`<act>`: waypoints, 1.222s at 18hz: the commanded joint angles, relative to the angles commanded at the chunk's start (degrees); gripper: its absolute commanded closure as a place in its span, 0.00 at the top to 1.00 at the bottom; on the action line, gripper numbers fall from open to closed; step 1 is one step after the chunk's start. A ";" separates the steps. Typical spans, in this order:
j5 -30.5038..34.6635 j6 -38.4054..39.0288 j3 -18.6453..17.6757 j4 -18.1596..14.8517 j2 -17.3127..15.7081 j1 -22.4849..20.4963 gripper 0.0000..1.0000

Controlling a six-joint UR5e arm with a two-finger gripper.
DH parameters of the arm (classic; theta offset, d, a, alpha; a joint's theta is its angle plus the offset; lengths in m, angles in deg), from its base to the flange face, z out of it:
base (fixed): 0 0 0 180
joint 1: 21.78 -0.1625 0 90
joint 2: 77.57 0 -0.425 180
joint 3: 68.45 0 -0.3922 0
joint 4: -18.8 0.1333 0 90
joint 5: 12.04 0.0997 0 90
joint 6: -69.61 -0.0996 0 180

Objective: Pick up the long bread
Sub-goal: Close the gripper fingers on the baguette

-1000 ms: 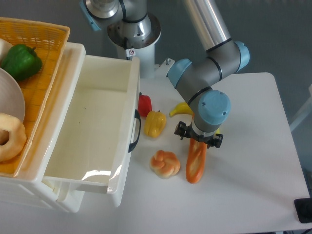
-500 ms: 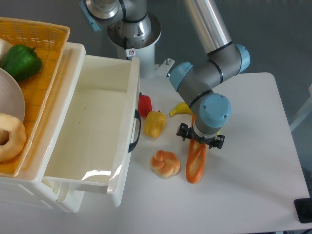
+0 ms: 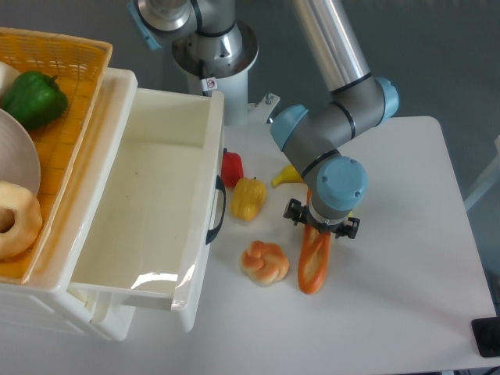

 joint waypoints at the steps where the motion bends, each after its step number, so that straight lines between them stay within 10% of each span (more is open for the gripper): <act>1: 0.00 0.00 0.09 0.00 0.00 -0.09 1.00; 13: 0.09 0.09 0.35 0.18 0.00 0.18 0.67; 22: -0.09 0.09 1.40 -0.09 -0.09 0.18 0.17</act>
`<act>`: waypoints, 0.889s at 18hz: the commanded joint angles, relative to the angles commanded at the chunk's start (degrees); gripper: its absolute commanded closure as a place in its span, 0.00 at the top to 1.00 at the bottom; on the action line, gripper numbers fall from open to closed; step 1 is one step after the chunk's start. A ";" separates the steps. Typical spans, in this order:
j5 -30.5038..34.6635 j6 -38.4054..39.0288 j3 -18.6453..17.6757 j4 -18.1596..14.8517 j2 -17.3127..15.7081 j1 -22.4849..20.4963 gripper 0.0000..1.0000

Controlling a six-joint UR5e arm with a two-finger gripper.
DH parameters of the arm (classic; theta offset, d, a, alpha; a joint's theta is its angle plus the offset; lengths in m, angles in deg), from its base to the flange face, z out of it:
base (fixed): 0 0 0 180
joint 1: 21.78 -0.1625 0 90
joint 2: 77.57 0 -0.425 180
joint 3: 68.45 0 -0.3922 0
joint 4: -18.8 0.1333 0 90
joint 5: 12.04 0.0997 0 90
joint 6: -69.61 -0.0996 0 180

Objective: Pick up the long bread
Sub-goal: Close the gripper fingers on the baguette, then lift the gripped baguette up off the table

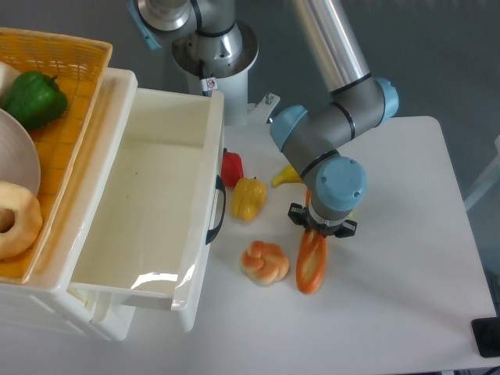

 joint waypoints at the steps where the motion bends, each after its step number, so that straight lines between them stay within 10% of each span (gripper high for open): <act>1: 0.00 0.00 0.09 0.00 0.00 0.00 0.12; 16: -1.49 -0.70 5.36 -5.18 -5.18 1.05 0.07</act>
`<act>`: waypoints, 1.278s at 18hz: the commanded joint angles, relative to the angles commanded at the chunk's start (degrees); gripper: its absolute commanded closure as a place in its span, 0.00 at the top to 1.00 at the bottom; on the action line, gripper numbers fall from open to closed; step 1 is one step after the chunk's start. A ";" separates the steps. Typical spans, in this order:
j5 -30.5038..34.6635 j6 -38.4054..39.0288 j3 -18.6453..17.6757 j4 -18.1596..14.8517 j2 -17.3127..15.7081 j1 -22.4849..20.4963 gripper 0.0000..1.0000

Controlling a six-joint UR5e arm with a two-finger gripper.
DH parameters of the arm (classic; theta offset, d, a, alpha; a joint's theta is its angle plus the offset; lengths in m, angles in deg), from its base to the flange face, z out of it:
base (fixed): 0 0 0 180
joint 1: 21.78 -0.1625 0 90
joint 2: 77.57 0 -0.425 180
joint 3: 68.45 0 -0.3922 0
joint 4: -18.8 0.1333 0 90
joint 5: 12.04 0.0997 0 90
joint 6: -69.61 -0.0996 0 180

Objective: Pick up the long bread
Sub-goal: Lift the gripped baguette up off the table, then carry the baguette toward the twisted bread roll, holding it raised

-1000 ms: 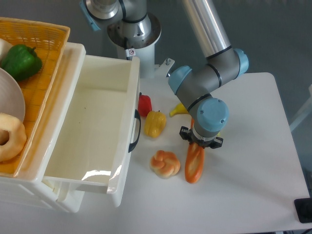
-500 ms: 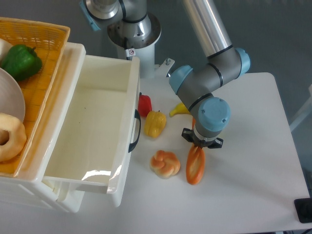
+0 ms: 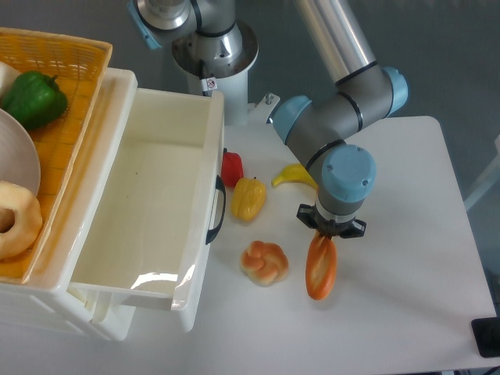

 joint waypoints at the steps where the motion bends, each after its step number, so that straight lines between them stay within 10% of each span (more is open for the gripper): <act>1: -1.05 -0.09 0.18 -0.27 -0.88 0.18 0.07; 23: -7.91 -6.33 0.97 -3.17 -5.72 1.50 0.07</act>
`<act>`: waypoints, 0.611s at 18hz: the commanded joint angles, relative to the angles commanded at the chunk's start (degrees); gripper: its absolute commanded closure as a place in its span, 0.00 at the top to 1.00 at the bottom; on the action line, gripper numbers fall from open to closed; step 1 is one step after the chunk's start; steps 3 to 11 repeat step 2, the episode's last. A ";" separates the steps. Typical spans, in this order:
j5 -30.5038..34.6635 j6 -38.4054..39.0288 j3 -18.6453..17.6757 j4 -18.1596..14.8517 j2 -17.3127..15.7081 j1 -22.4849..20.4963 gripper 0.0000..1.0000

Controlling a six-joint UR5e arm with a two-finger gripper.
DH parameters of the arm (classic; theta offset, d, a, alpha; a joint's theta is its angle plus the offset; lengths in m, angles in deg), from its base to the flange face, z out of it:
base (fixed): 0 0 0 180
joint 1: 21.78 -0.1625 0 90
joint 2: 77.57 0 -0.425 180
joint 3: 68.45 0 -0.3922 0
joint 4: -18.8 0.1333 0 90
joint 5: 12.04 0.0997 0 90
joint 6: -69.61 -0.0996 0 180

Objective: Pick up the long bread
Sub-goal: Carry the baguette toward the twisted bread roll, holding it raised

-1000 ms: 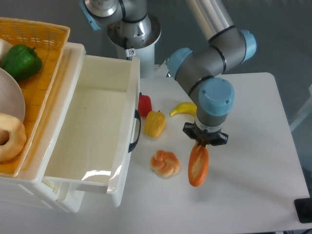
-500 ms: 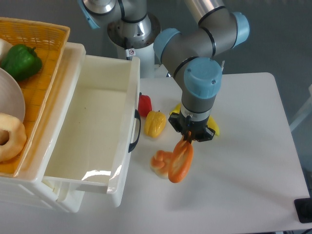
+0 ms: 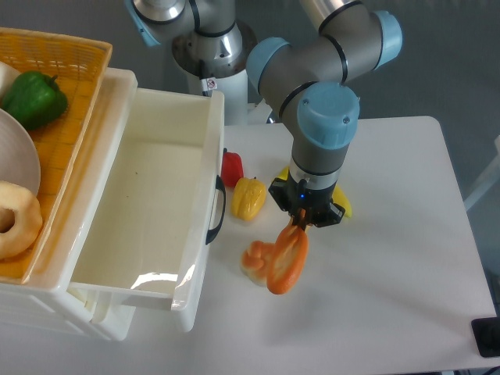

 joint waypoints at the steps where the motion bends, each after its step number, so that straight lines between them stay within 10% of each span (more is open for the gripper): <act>1: -0.18 0.00 -0.09 0.00 -0.17 -0.09 0.07; 11: -0.18 0.00 -0.09 0.00 -0.44 -0.09 0.07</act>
